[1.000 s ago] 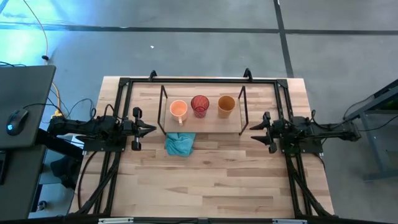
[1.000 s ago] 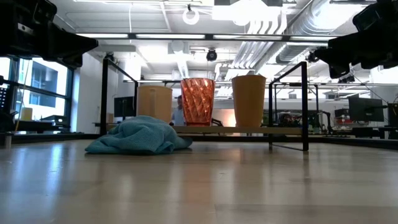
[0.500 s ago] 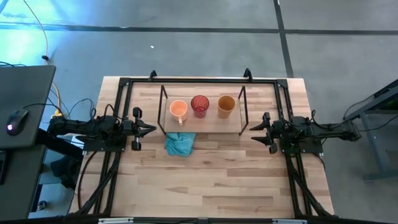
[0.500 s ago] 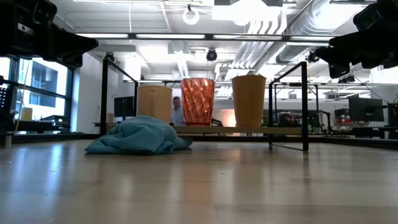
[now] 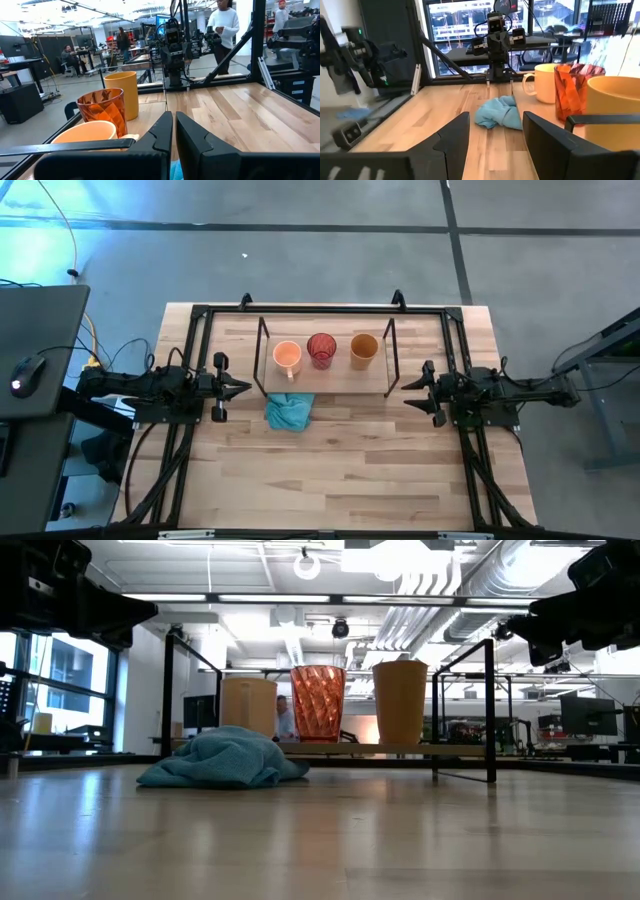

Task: Stack small to large cups/mugs on shelf
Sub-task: Return to Home Position

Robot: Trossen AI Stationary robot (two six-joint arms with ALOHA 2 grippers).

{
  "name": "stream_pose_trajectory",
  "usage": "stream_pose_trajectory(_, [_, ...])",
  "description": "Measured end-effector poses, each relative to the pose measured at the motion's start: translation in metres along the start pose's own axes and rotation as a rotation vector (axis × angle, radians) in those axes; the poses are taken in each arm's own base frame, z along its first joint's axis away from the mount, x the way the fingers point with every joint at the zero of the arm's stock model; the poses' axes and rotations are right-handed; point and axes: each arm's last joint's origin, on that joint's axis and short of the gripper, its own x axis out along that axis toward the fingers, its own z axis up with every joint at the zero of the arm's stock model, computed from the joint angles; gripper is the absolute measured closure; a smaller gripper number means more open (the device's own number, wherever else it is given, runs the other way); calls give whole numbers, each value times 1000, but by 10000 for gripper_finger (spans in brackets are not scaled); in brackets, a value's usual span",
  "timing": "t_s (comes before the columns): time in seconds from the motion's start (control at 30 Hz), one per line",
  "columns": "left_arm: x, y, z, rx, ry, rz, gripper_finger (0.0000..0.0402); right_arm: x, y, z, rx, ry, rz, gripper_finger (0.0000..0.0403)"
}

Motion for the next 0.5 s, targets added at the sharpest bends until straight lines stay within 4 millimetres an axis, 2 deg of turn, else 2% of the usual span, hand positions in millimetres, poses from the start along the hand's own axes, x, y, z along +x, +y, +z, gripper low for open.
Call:
stream_pose_trajectory(0.17, [0,0,0,0,0,0,389,0,0,0,161,0,1,226])
stream_pose_trajectory(0.5, [0,0,0,0,0,0,389,0,0,0,173,0,0,226])
